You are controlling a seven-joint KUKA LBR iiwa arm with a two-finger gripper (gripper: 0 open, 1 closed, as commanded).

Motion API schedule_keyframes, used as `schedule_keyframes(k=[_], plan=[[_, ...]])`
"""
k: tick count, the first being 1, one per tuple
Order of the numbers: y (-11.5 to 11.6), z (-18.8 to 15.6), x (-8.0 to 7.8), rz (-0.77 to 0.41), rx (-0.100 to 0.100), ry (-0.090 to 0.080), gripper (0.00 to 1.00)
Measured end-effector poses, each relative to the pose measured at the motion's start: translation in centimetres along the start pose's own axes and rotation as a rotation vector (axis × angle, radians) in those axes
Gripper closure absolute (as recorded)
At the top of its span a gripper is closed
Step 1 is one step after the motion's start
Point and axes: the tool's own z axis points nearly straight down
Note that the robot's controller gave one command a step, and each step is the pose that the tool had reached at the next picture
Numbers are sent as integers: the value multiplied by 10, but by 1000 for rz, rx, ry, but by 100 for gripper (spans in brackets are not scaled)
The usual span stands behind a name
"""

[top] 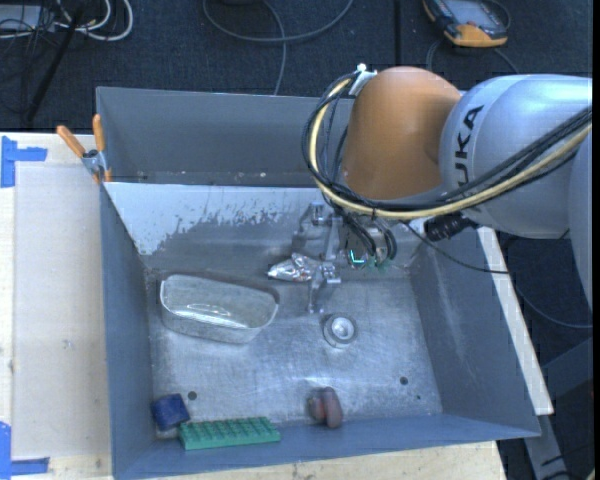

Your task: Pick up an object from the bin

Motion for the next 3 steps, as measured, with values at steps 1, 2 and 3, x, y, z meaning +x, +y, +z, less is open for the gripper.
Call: schedule_keyframes(k=[1,2,3], plan=[[-47,107,3,211,-3,-9,0],[-68,73,52,357,-1,-5,0],[-80,73,53,371,-1,-6,0]])
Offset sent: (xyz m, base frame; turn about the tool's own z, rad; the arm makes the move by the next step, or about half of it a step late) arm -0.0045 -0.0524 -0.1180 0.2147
